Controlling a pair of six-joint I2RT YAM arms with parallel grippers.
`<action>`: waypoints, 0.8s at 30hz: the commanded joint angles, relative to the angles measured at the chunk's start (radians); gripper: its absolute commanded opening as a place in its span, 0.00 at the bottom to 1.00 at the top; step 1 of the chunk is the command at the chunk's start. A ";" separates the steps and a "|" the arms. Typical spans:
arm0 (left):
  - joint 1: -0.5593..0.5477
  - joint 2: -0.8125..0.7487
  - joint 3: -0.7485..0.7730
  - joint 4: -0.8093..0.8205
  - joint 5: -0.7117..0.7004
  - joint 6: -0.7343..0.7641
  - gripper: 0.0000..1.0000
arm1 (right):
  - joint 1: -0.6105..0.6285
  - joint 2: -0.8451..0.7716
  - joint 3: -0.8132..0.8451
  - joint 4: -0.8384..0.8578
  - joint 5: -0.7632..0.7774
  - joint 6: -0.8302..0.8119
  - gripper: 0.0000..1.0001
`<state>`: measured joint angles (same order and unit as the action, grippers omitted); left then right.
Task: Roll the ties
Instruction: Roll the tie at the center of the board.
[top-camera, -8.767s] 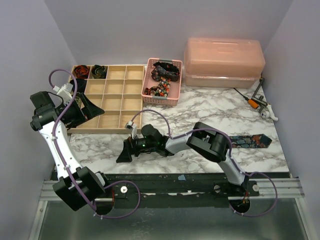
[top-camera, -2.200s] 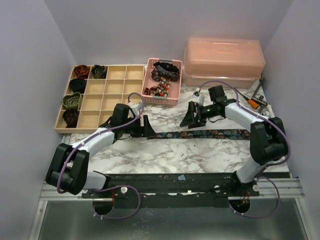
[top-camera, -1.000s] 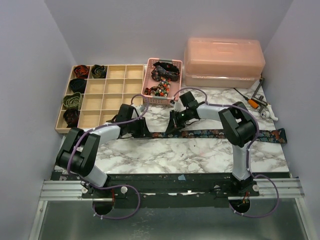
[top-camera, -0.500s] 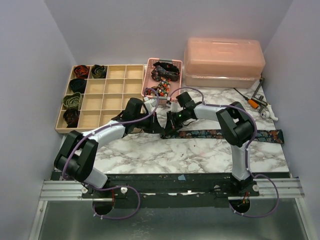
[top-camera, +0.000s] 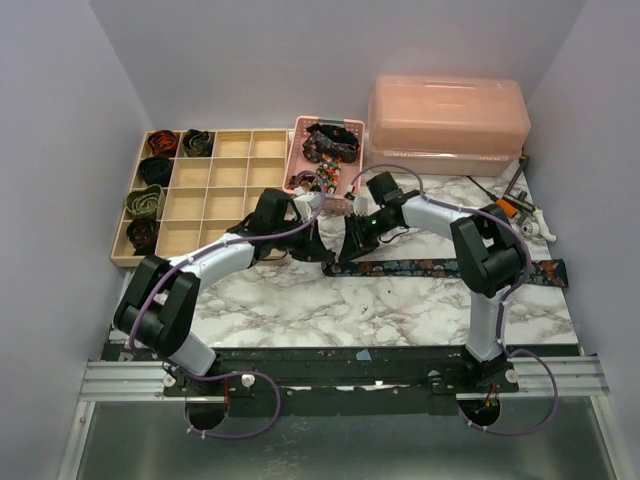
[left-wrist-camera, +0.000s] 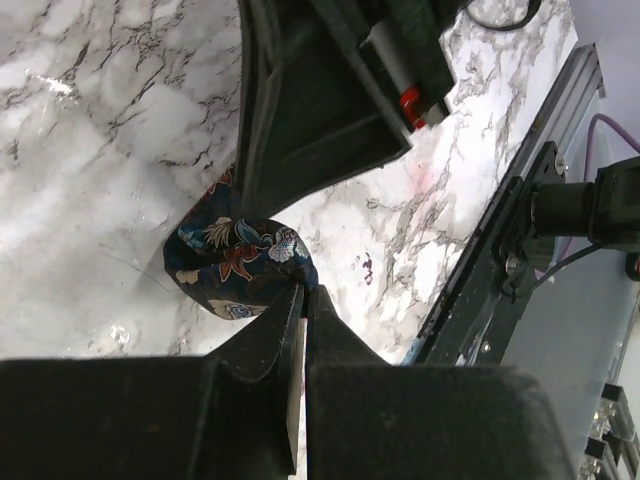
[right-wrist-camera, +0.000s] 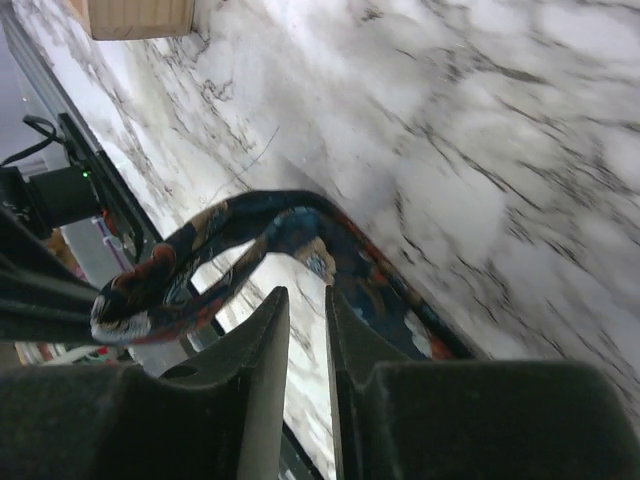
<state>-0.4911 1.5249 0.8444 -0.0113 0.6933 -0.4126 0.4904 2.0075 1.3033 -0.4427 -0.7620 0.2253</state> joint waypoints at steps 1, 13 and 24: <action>-0.026 0.070 0.078 -0.043 0.026 0.061 0.00 | -0.088 -0.052 -0.009 -0.131 -0.064 -0.048 0.27; -0.093 0.305 0.244 -0.082 0.090 0.022 0.27 | -0.188 -0.119 -0.139 -0.098 -0.191 0.022 0.63; -0.049 0.405 0.255 -0.054 0.190 -0.073 0.32 | -0.187 -0.065 -0.158 -0.009 -0.187 0.112 0.46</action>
<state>-0.5522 1.9091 1.0809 -0.0788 0.8028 -0.4519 0.3019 1.9221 1.1580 -0.4934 -0.9310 0.3012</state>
